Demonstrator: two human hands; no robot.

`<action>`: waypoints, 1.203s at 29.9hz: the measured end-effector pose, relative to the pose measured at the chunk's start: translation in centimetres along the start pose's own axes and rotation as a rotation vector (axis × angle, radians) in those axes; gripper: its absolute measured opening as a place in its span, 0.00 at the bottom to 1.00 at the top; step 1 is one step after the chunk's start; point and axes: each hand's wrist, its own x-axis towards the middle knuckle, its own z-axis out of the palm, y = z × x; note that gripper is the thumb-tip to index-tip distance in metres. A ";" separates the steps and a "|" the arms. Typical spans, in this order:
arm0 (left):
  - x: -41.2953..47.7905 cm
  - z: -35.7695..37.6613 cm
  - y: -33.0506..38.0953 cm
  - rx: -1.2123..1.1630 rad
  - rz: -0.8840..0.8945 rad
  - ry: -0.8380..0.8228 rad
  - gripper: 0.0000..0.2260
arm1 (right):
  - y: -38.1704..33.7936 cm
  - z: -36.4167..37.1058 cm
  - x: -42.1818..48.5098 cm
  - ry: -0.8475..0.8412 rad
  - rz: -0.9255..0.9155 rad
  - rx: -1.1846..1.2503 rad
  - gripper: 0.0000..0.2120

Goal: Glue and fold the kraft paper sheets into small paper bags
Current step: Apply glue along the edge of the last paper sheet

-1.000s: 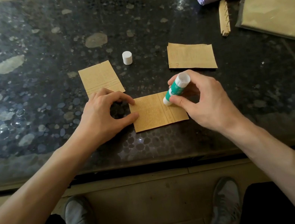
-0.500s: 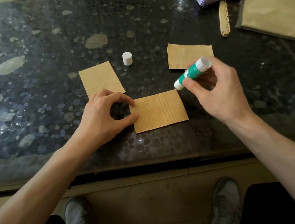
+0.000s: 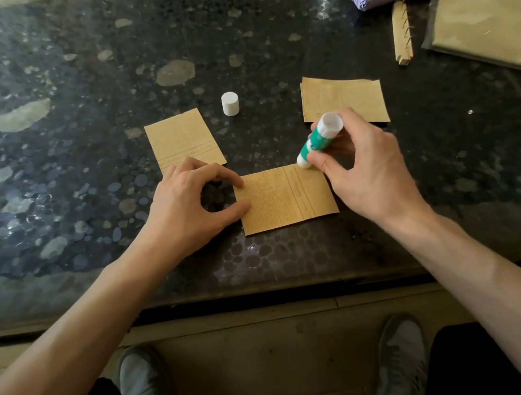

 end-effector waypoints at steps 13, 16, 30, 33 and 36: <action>-0.1 0.3 -0.4 -0.020 -0.002 0.036 0.24 | -4.4 1.6 2.2 0.231 -0.086 0.236 0.15; 0.0 0.3 -0.4 -0.015 -0.001 0.029 0.24 | -4.7 1.1 3.0 0.402 -0.108 0.237 0.16; 0.1 0.4 -0.6 0.001 0.009 0.034 0.25 | -4.9 4.3 1.4 -0.256 -0.144 0.026 0.16; 0.1 0.4 -0.6 0.001 0.012 0.033 0.25 | -4.9 4.7 1.4 -0.197 -0.150 -0.020 0.17; 0.1 0.4 -0.7 0.009 0.016 0.032 0.25 | -4.9 5.0 1.5 -0.146 -0.145 -0.015 0.19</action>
